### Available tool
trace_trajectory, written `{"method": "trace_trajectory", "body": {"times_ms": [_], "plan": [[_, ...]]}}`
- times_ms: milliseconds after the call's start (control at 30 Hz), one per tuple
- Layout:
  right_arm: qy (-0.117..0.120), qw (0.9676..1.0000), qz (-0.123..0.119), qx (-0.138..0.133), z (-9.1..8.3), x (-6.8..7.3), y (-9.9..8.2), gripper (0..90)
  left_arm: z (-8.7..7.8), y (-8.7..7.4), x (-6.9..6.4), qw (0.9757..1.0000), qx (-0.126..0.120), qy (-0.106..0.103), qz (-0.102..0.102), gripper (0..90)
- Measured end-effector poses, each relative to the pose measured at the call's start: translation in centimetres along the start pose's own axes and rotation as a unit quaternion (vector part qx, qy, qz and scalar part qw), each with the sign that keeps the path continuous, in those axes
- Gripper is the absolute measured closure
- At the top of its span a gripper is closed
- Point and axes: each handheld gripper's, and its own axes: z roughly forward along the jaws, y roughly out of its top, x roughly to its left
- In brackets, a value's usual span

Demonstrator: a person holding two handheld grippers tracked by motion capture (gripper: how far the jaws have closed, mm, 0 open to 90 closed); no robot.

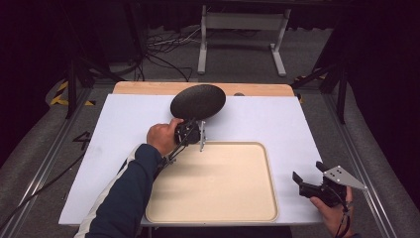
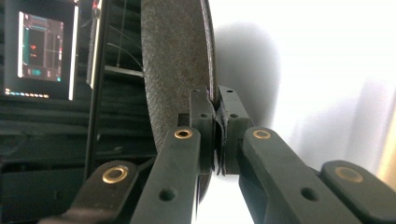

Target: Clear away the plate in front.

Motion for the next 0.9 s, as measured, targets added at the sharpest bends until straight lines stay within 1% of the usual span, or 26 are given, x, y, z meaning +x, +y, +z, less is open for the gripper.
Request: {"method": "trace_trajectory", "body": {"times_ms": [33,67,100,133,167,267,333,433,533,567,600,633,667,700,733,767,800,867,900], "plan": [[0.001,1.0000,0.000,-0.001,0.0,0.0,0.0,7.7,-0.3,0.0,0.0,1.0000,-0.002,-0.001,0.003,86.9],[0.003,1.0000,0.000,-0.002,0.0,0.1,0.1,7.7,-0.6,0.0,0.0,1.0000,0.002,0.002,0.009,87.1],[0.003,1.0000,-0.002,-0.002,-0.1,0.1,0.1,7.7,-1.0,-0.1,-0.1,0.9998,0.000,0.006,0.017,87.1],[0.003,1.0000,-0.002,-0.002,-0.1,0.1,0.1,7.7,-1.0,-0.1,-0.1,0.9998,0.000,0.006,0.017,87.1],[0.002,1.0000,-0.002,-0.002,-0.1,0.1,0.1,7.7,-1.9,-0.1,-0.1,0.9998,-0.005,0.009,0.019,87.1],[0.003,1.0000,-0.003,-0.002,-0.1,0.2,0.2,7.7,-3.2,-0.3,0.1,0.9997,-0.016,0.010,0.011,86.9],[0.003,1.0000,-0.006,0.000,-0.1,0.3,0.2,7.7,-3.7,-0.4,0.1,0.9997,-0.017,0.011,0.010,86.9],[0.005,1.0000,-0.006,0.000,-0.1,0.4,0.2,7.7,-4.9,-0.4,0.0,0.9995,-0.027,0.013,0.008,86.9],[0.005,1.0000,-0.006,-0.002,-0.1,0.3,0.2,7.7,-6.4,-0.3,-0.1,0.9990,-0.043,0.013,0.004,87.0],[0.005,1.0000,-0.006,-0.002,-0.2,0.3,0.2,7.7,-6.9,-0.3,-0.2,0.9988,-0.047,0.015,0.006,87.0],[0.005,1.0000,-0.006,-0.002,-0.2,0.3,0.2,7.7,-6.9,-0.3,-0.2,0.9988,-0.047,0.015,0.006,86.9],[0.005,1.0000,-0.006,-0.001,-0.2,0.3,0.3,7.7,-7.8,-0.2,-0.3,0.9984,-0.055,0.014,0.006,87.0],[0.005,1.0000,-0.006,-0.001,-0.2,0.3,0.3,7.7,-7.8,-0.2,-0.3,0.9984,-0.055,0.014,0.006,87.0],[0.006,1.0000,-0.006,-0.002,-0.2,0.3,0.3,7.7,-8.4,-0.2,-0.4,0.9981,-0.058,0.017,0.006,87.0],[0.006,1.0000,-0.006,-0.002,-0.2,0.3,0.3,7.7,-9.1,-0.2,-0.5,0.9977,-0.066,0.014,0.004,86.9],[0.006,0.9999,-0.008,-0.002,-0.3,0.4,0.3,7.7,-9.8,-0.2,-0.8,0.9972,-0.072,0.017,0.007,86.8],[0.006,0.9999,-0.008,-0.002,-0.3,0.4,0.3,7.7,-9.8,-0.2,-0.8,0.9972,-0.072,0.017,0.007,86.9],[0.007,0.9999,-0.008,-0.003,-0.3,0.4,0.3,7.7,-11.1,0.0,-1.3,0.9961,-0.086,0.019,0.013,86.8],[0.007,0.9999,-0.008,-0.003,-0.3,0.4,0.4,7.7,-11.5,0.1,-1.4,0.9962,-0.084,0.017,0.014,86.9]]}}
